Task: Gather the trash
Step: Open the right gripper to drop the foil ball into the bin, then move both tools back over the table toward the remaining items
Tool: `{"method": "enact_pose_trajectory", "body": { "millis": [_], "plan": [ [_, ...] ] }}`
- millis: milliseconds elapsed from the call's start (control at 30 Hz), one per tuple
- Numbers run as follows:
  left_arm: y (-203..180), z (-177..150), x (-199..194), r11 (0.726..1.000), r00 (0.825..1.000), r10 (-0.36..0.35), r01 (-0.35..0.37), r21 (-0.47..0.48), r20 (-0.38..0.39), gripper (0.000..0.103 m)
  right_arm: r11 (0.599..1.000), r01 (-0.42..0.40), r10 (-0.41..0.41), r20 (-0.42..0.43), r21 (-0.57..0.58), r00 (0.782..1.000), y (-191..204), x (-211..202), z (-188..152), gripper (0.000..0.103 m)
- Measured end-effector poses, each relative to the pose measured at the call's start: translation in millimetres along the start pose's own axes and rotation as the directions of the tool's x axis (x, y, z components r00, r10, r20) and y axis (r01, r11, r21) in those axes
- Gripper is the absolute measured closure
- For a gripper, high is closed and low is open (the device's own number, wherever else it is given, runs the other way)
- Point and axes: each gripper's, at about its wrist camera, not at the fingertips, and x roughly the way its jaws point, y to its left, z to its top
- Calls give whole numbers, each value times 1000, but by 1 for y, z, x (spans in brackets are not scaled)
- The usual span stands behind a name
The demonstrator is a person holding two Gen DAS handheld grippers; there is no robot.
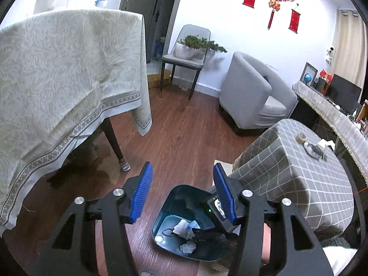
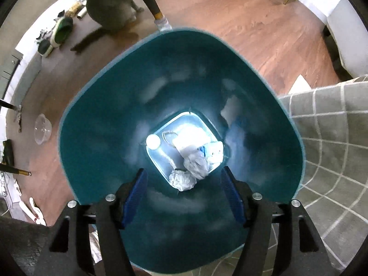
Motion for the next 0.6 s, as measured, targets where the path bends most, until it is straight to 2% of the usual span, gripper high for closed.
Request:
{"method": "enact_pose_trajectory", "body": {
  "millis": [133,233,300,533,600],
  "plan": [
    [-4,7,-5,1000,1000,-8,8,-7,21,46,1000,-28,28,85,-2,996,0,-33,3,36],
    [-10,12,-9,1000,999,-17,17,-7,44,46,999,-47,47,162,-6,986,-1,-66,4,35],
    [-16,16,-13,1000,998,-15,15,-1,58,43,998,-61,62,206,-12,977,-2,-86,3,34],
    [-31,22,-16,1000,996,-20,20,7,87,36,997,-74,82,354,-36,932,-10,-149,-9,32],
    [-37,24,-15,1000,995,-22,22,4,96,28,997,-70,79,394,-36,916,-15,-166,-12,32]
  ]
}}
